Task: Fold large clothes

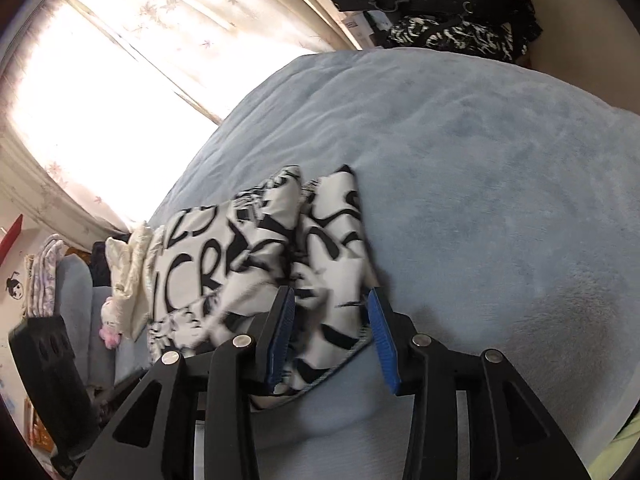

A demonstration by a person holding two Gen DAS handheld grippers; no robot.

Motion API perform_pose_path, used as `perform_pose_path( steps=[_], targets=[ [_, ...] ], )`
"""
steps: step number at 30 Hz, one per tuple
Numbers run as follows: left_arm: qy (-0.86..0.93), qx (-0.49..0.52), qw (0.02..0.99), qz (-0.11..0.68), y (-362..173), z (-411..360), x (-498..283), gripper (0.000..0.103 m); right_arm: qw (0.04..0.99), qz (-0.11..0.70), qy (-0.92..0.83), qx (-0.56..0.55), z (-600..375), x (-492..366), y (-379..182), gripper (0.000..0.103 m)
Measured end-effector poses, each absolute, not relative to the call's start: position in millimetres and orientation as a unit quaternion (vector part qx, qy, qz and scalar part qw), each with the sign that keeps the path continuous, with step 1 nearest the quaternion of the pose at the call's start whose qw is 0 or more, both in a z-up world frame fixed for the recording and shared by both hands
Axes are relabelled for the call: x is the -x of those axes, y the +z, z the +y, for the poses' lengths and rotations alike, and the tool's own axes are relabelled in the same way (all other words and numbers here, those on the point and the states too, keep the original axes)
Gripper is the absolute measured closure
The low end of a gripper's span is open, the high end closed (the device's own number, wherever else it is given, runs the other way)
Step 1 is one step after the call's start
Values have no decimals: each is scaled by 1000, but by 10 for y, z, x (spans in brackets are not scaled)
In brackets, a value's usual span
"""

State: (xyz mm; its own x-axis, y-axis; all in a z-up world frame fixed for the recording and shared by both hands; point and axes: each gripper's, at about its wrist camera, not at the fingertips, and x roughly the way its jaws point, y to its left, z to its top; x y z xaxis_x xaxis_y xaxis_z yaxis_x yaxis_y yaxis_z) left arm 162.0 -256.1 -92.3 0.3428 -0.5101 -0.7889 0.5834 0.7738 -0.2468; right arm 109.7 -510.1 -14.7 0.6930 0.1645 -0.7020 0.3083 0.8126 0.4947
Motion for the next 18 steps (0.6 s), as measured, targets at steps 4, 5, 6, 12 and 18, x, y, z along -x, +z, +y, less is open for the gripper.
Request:
perform_pose_path(
  steps=[4, 5, 6, 12, 18],
  targets=[
    [-346, 24, 809, 475, -755, -2351, -1673, 43, 856, 406, -14, -320, -4985, -1283, 5, 48],
    [-339, 34, 814, 470, -705, -2266, -1705, 43, 853, 410, -6, -325, -4966, -1330, 39, 41],
    [-331, 41, 820, 465, -664, -2199, -1745, 43, 849, 413, 2, -329, -4951, -1387, 69, 37],
    [-209, 64, 862, 457, -695, -1556, -2094, 43, 817, 482, 36, -316, -4873, -1958, -56, 37],
    [-178, 107, 849, 485, -1045, -1136, -2389, 43, 784, 534, 112, -295, -4761, -2391, -320, 45]
  ],
)
